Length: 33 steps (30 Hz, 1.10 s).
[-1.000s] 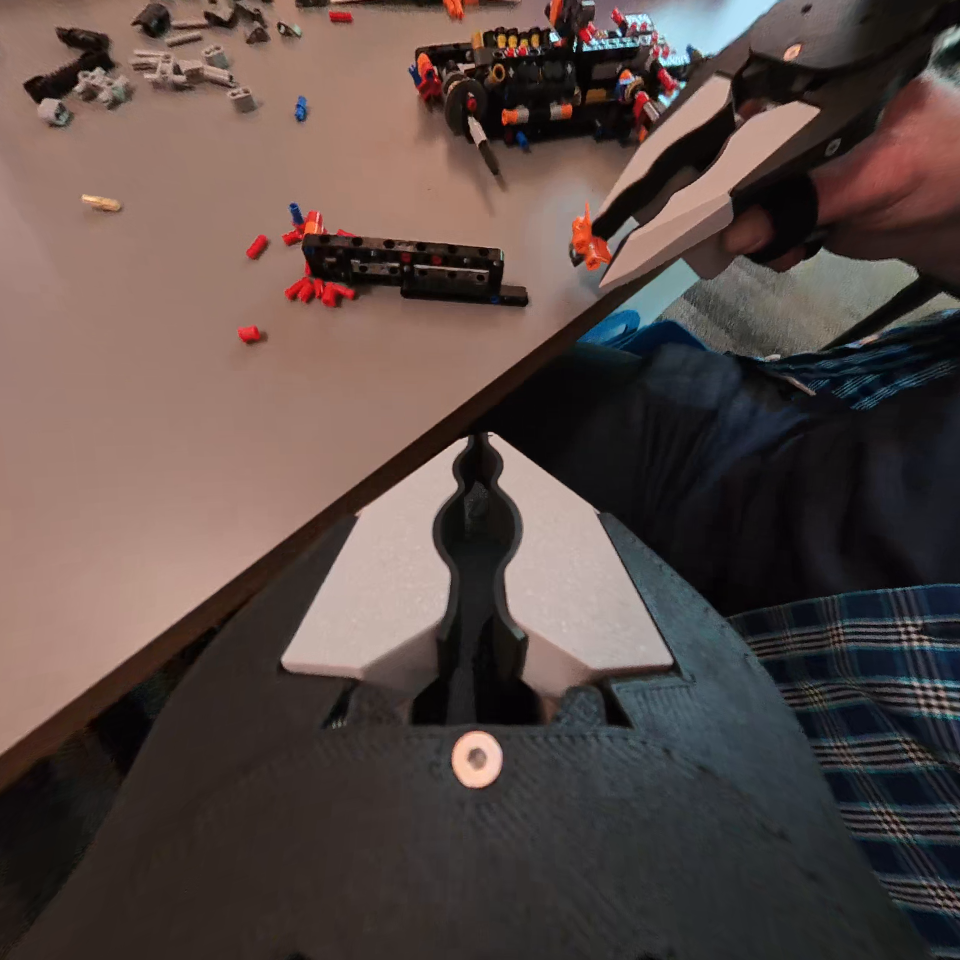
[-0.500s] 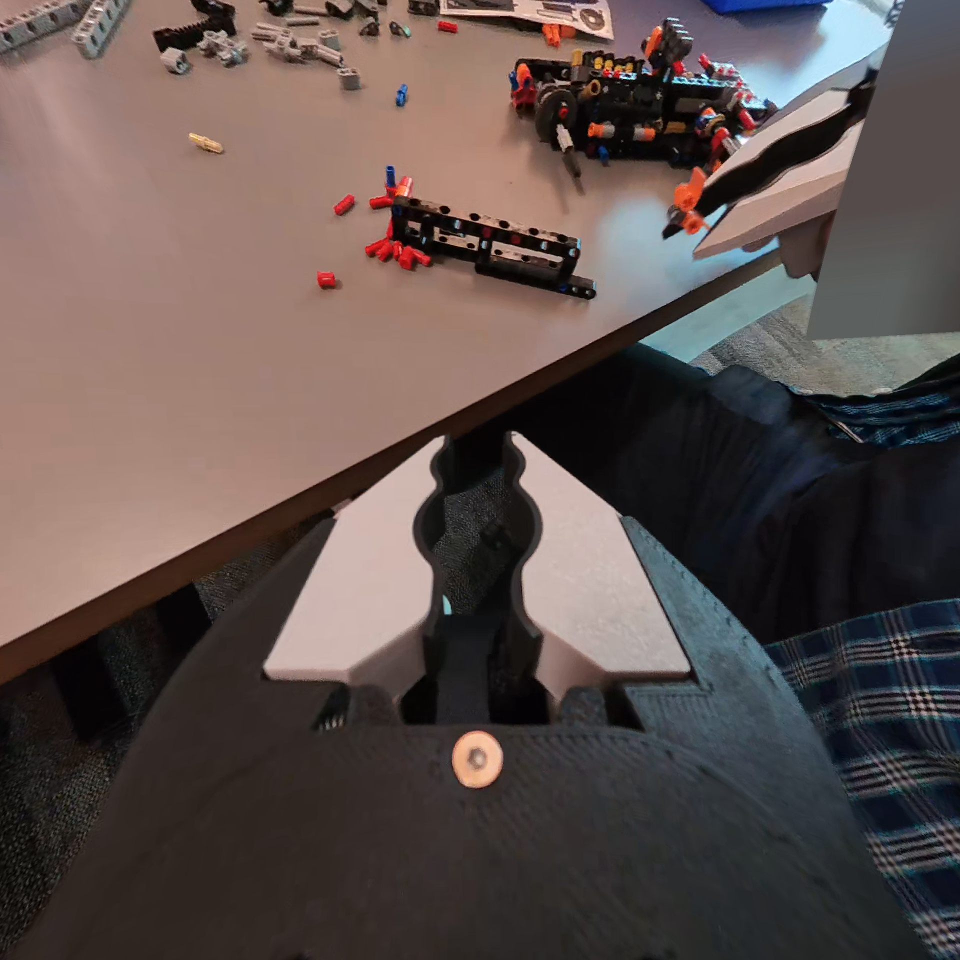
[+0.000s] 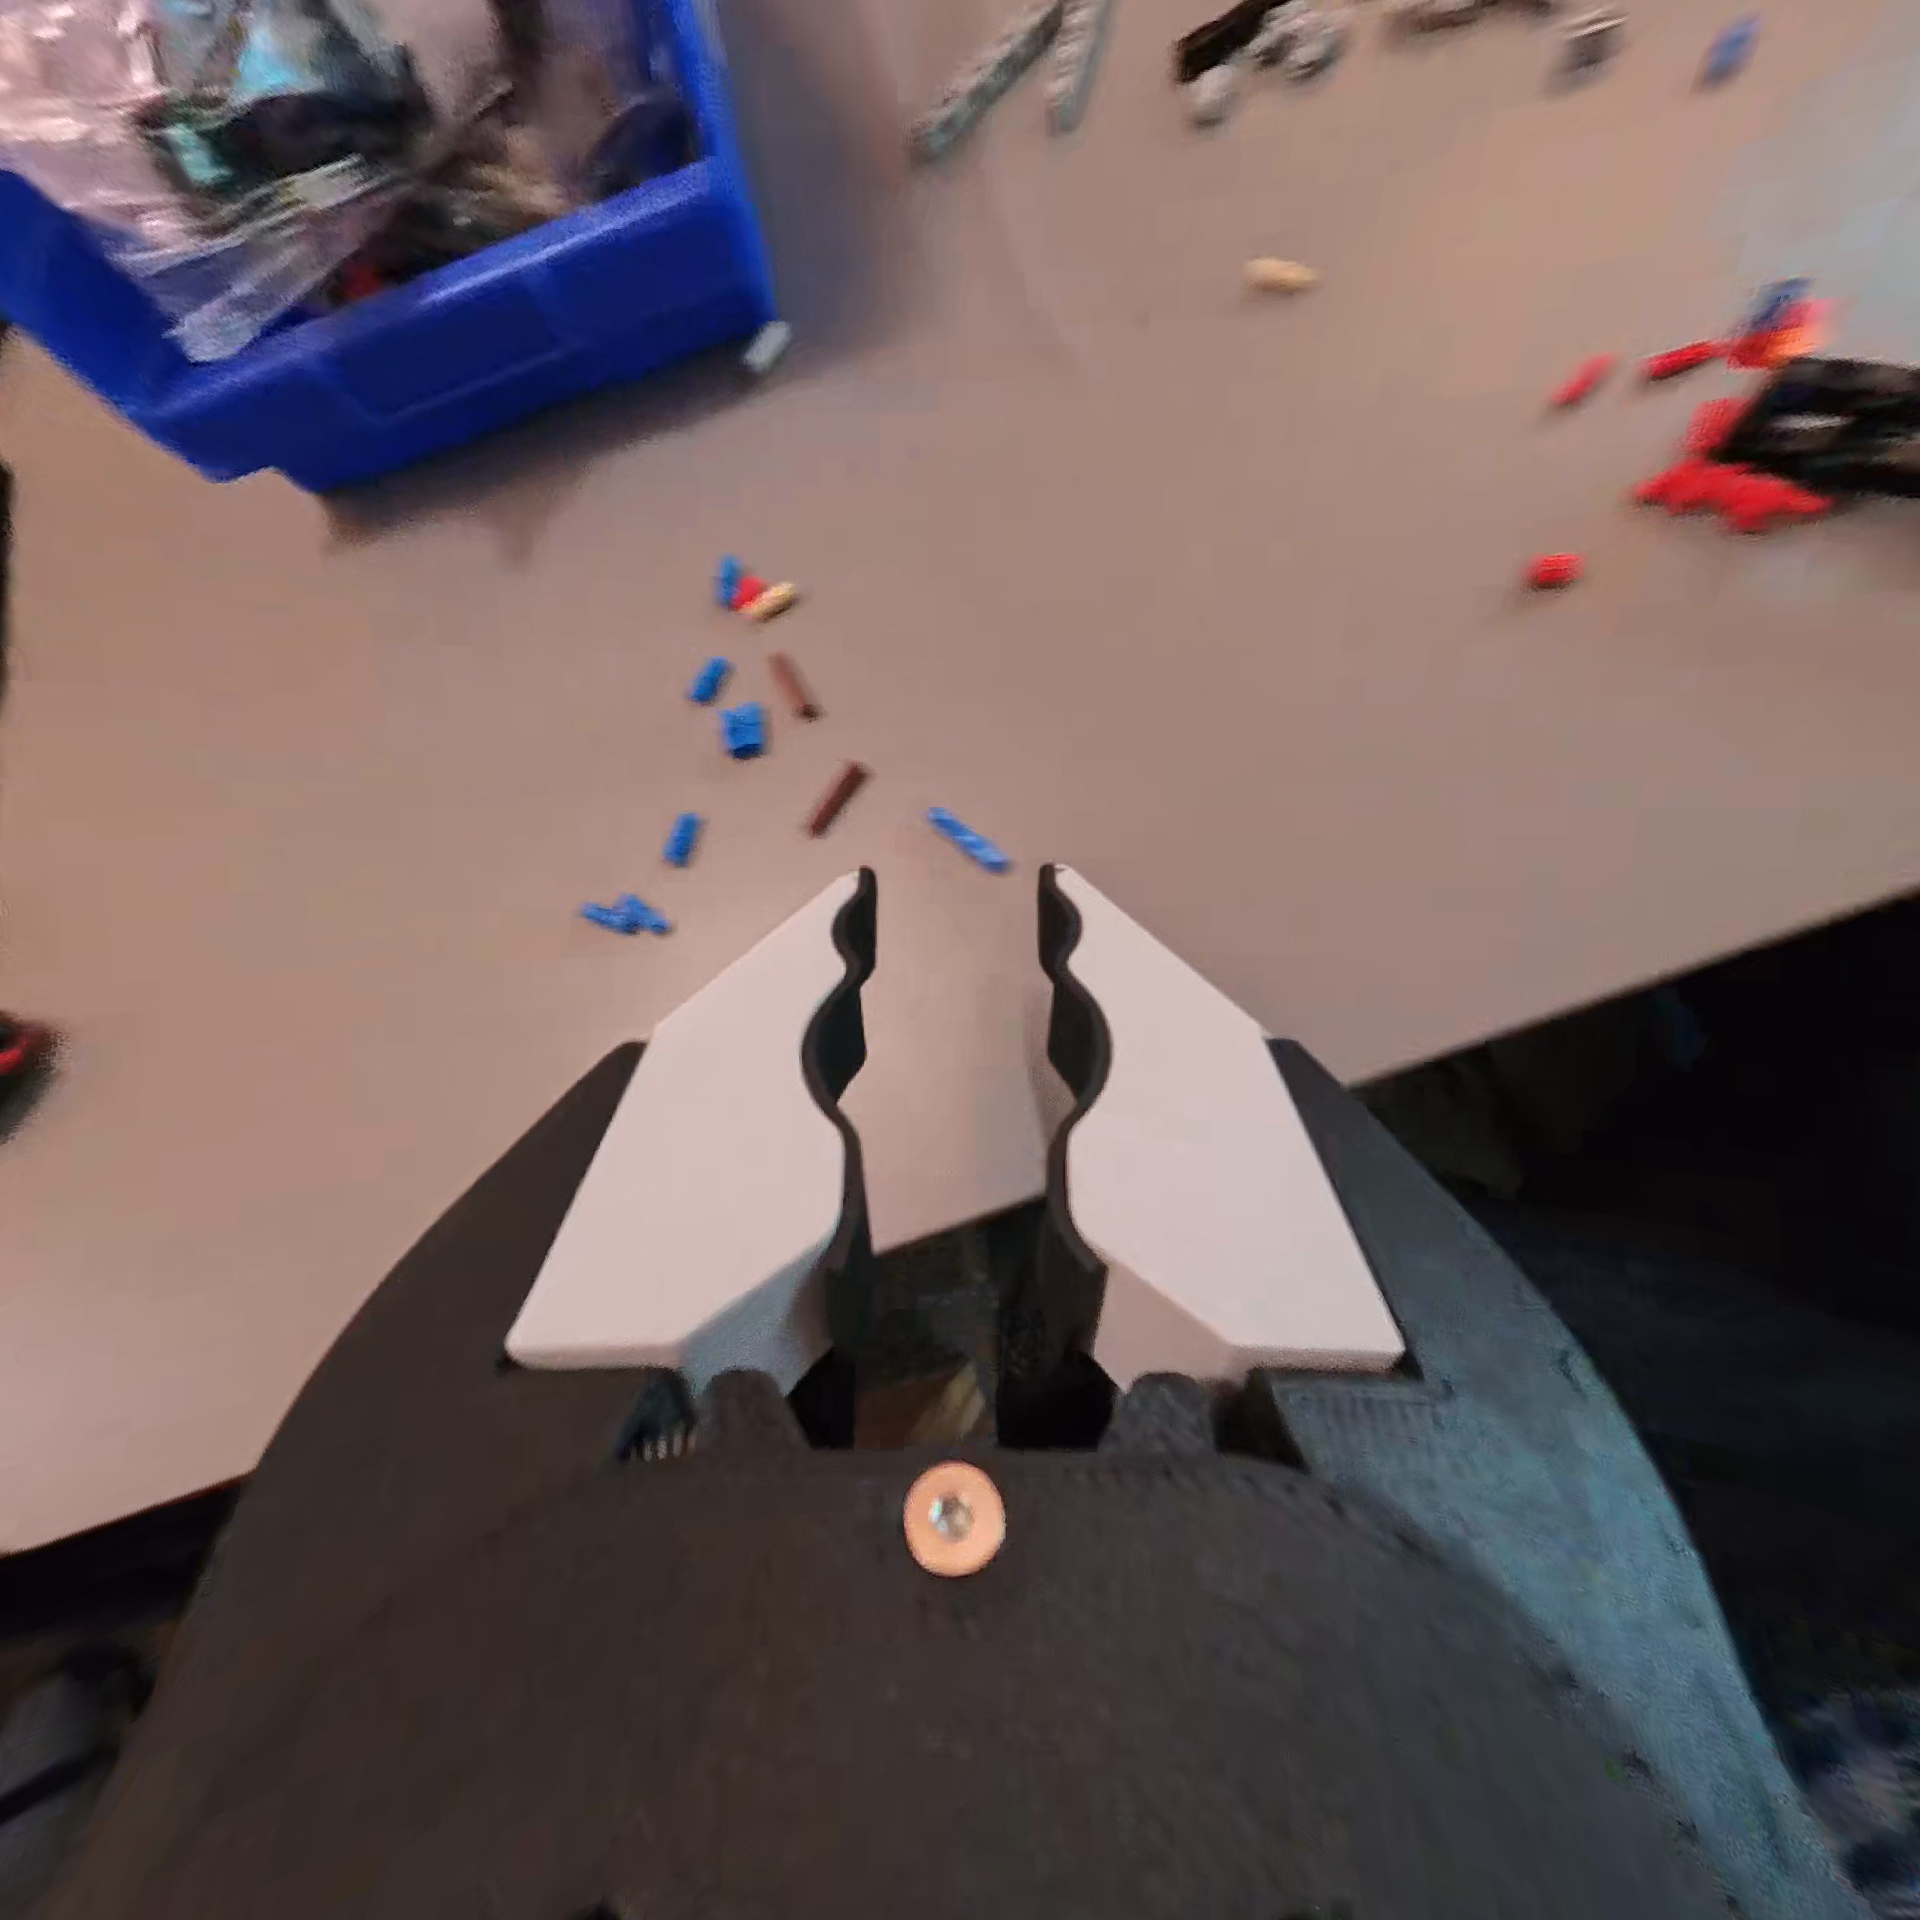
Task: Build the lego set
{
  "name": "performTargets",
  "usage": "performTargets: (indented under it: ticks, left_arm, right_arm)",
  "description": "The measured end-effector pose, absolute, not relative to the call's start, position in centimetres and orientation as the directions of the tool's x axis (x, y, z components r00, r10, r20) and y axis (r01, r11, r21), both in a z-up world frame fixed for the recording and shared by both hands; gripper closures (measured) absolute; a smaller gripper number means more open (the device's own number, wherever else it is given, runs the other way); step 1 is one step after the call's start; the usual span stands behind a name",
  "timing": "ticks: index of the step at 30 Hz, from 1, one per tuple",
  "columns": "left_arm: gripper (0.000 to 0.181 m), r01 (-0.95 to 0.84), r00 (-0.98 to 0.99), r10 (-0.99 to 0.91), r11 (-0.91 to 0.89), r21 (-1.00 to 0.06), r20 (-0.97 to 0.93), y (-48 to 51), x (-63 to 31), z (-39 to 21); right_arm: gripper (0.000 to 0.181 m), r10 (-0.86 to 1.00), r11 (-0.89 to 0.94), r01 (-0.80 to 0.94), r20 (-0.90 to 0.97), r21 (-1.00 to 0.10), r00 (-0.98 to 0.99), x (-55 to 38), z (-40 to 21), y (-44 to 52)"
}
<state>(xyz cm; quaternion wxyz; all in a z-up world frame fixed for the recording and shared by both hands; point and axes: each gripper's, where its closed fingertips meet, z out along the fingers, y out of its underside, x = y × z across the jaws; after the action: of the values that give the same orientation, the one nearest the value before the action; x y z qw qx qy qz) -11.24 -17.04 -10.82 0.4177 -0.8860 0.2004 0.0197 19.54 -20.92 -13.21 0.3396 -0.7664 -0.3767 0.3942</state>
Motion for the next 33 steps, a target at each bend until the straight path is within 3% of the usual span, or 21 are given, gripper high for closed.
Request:
performTargets:
  ticks: [1,7,13,33]
  left_arm:
    - [0.150,-0.376,0.919,-0.332,-0.580,-0.723,-0.213,-16.3,-12.7,-11.0]
    - [0.152,-0.440,0.892,-0.382,-0.607,-0.662,-0.242,-12.8,-17.6,-12.4]
    - [0.159,-0.573,0.817,-0.500,-0.643,-0.508,-0.288,-11.3,-18.2,-15.4]
    - [0.176,-0.548,0.822,-0.538,-0.660,-0.514,-0.185,-7.7,-15.9,-16.1]
  right_arm:
    - [0.157,0.845,-0.484,0.313,-0.345,-0.817,0.408,19.5,-13.2,-20.7]
    - [0.157,0.860,-0.471,0.334,-0.339,-0.817,0.382,18.6,-13.0,-19.4]
    - [0.157,0.853,-0.500,0.349,-0.381,-0.793,0.356,17.9,-13.4,-18.9]
    - [0.157,0.828,-0.552,0.297,-0.467,-0.779,0.311,18.1,-12.7,-18.8]
